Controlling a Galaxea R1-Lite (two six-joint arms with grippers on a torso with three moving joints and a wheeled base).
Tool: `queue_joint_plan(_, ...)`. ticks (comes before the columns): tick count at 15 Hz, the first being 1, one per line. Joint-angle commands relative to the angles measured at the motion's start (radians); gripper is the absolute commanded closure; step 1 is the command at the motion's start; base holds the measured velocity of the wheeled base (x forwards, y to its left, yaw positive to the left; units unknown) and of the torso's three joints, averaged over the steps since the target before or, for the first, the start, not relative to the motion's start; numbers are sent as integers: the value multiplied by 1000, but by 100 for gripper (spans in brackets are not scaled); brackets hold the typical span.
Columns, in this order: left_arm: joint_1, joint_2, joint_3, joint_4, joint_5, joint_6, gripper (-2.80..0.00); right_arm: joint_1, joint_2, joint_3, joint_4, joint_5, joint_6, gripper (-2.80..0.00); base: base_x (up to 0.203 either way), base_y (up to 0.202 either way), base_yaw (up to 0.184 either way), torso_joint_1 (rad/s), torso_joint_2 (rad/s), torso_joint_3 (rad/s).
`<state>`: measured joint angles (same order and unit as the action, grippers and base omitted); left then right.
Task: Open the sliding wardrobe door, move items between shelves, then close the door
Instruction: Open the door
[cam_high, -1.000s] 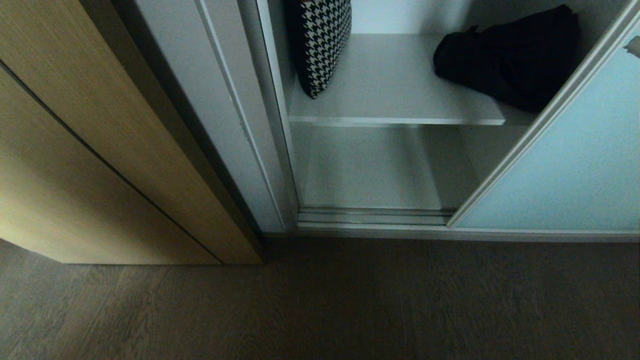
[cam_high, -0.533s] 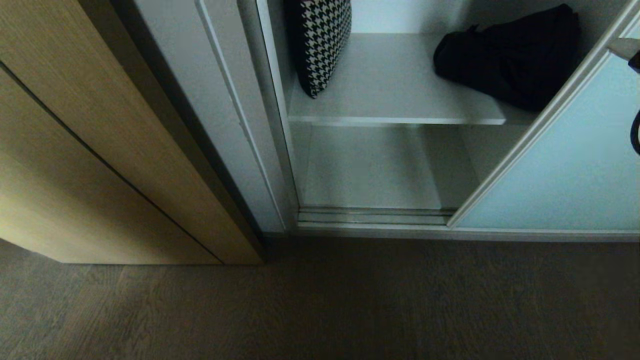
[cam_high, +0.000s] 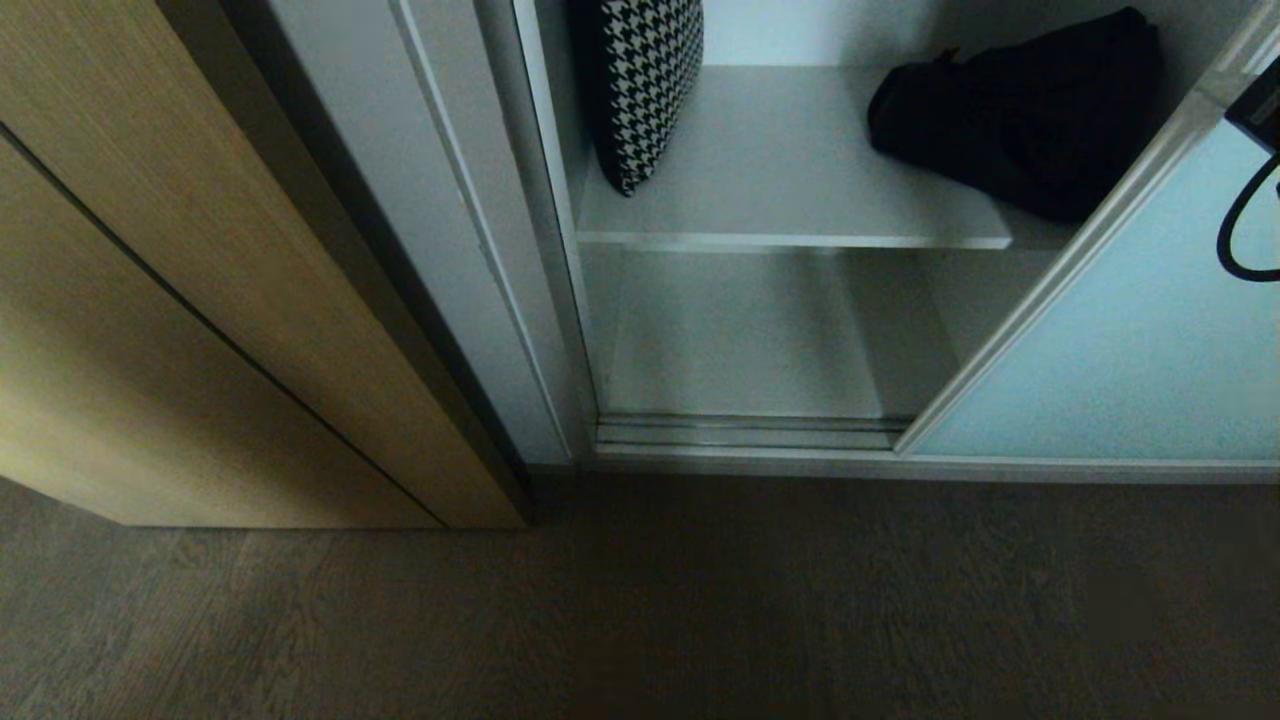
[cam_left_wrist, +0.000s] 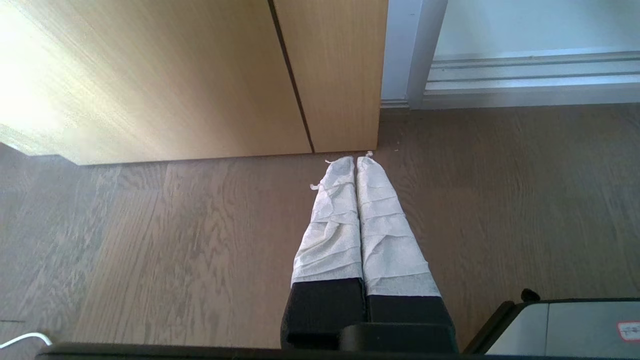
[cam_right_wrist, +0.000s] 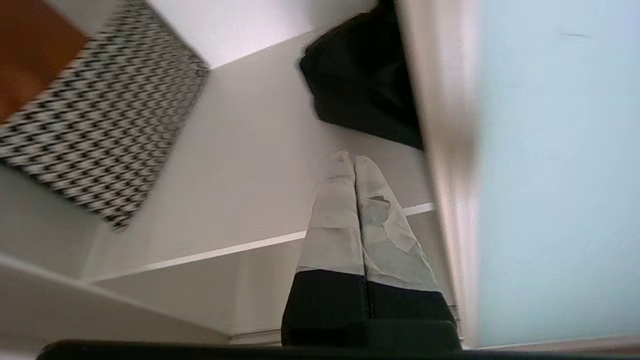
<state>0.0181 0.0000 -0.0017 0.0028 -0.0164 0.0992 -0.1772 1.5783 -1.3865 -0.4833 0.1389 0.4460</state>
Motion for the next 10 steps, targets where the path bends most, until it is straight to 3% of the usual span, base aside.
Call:
queue_joint_plan(1, 0, 3, 0, 0, 0, 0, 0, -24, 40, -25, -3, 1, 3, 0, 0, 0, 0, 0, 0, 0)
queue_joint_plan(10, 0, 3, 0, 0, 0, 0, 0, -117, 123, -125, -3, 3, 19, 0, 0, 0, 0, 0, 0, 0)
